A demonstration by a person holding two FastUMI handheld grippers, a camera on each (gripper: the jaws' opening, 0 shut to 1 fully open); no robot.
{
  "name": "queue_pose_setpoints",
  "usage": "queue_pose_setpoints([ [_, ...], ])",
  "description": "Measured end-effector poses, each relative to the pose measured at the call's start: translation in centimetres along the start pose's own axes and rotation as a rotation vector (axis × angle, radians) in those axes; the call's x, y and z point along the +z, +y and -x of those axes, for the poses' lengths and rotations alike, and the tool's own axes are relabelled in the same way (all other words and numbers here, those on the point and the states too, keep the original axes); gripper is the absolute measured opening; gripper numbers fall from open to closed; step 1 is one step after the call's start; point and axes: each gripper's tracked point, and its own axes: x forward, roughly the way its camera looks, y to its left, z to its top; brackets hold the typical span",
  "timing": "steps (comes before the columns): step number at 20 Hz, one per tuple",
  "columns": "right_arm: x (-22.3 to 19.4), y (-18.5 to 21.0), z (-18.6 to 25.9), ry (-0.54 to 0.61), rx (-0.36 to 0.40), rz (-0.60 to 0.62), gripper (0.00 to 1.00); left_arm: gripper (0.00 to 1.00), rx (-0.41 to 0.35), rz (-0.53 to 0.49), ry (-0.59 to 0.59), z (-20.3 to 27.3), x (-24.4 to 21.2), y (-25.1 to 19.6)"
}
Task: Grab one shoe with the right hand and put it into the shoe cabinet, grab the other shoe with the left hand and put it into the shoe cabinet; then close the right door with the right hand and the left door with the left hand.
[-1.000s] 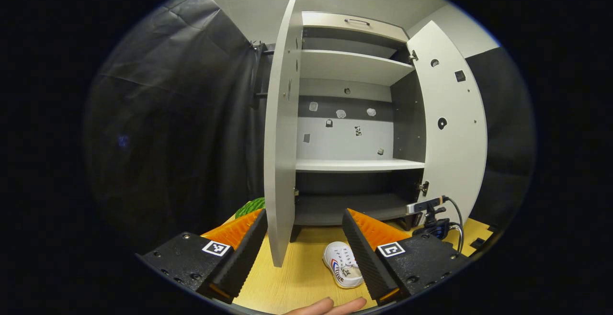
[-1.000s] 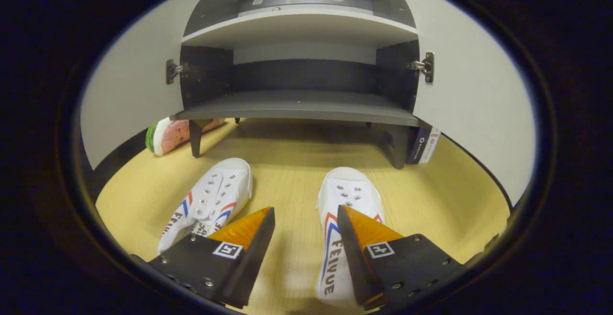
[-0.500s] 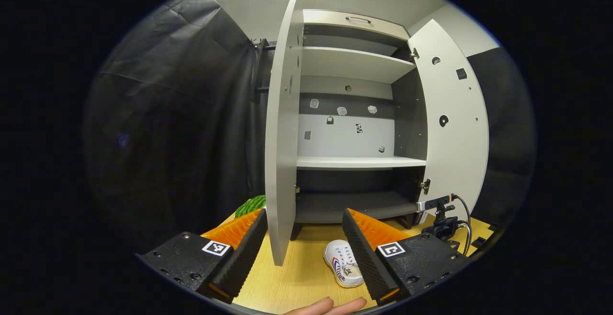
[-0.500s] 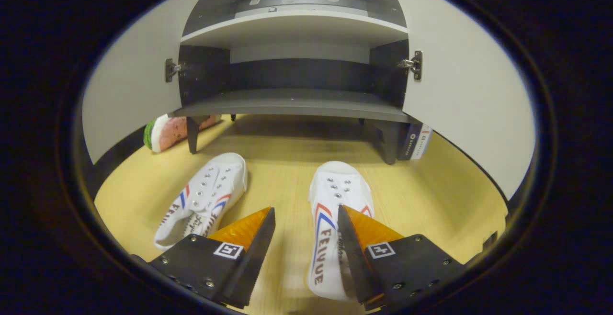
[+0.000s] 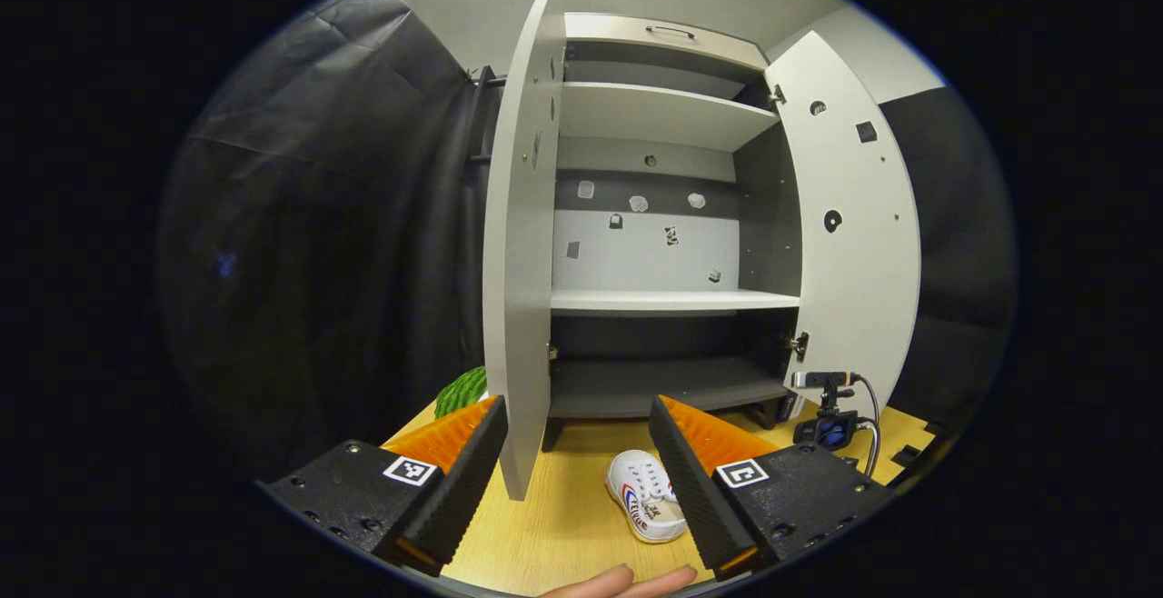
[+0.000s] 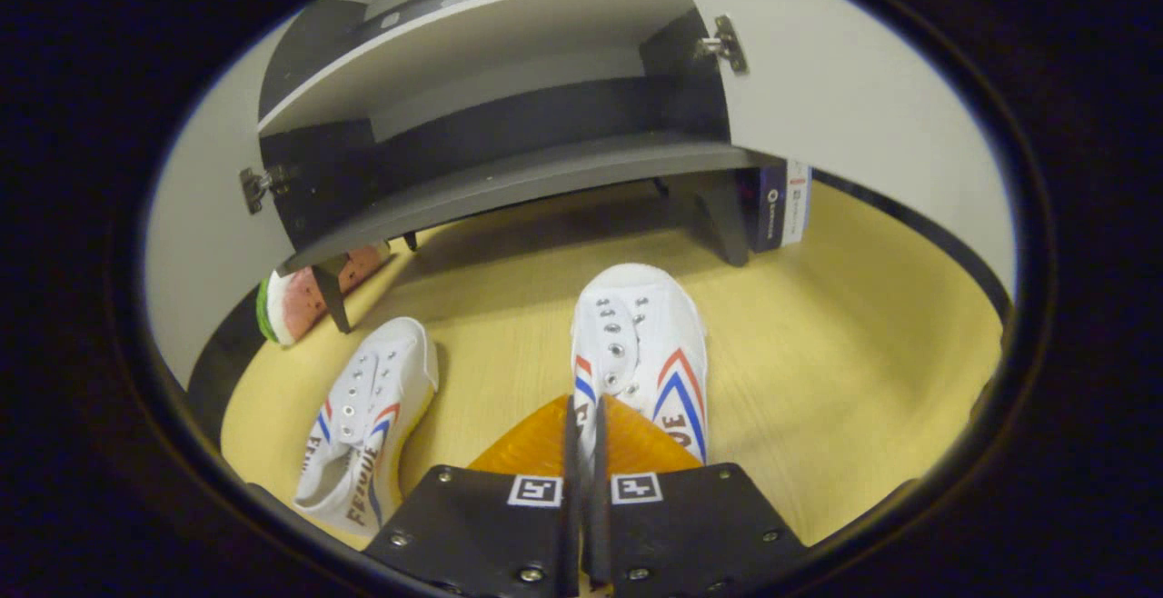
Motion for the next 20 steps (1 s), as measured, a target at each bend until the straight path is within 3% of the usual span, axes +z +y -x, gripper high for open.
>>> queue_pose_setpoints([
  [4,0.8,0.1,0.3,-0.085,0.031,0.066,0.0,0.95,-0.028,-0.026,-0.009,0.4,0.0,-1.0],
  [11,3.8,1.6,3.0,-0.225,0.144,0.051,0.01,0.95,-0.047,-0.014,-0.021,0.3,-0.1,-1.6],
  [12,4.4,2.2,3.8,-0.241,0.165,0.049,0.05,0.95,-0.051,-0.002,-0.018,0.2,-0.3,-1.7],
  [13,5.3,2.7,4.8,-0.268,0.184,0.052,0.0,0.96,-0.054,0.007,-0.009,0.0,-0.7,-1.7],
  [18,12.4,5.5,11.2,-0.415,0.221,0.086,0.01,0.96,-0.061,0.019,0.022,-1.5,-2.0,-2.2],
  [19,14.0,5.9,12.9,-0.438,0.225,0.1,0.01,0.91,-0.065,0.016,0.023,-1.7,-2.1,-2.5],
  [20,16.0,6.3,14.5,-0.462,0.228,0.11,0.01,0.96,-0.075,0.01,0.013,-1.9,-2.0,-2.8],
])
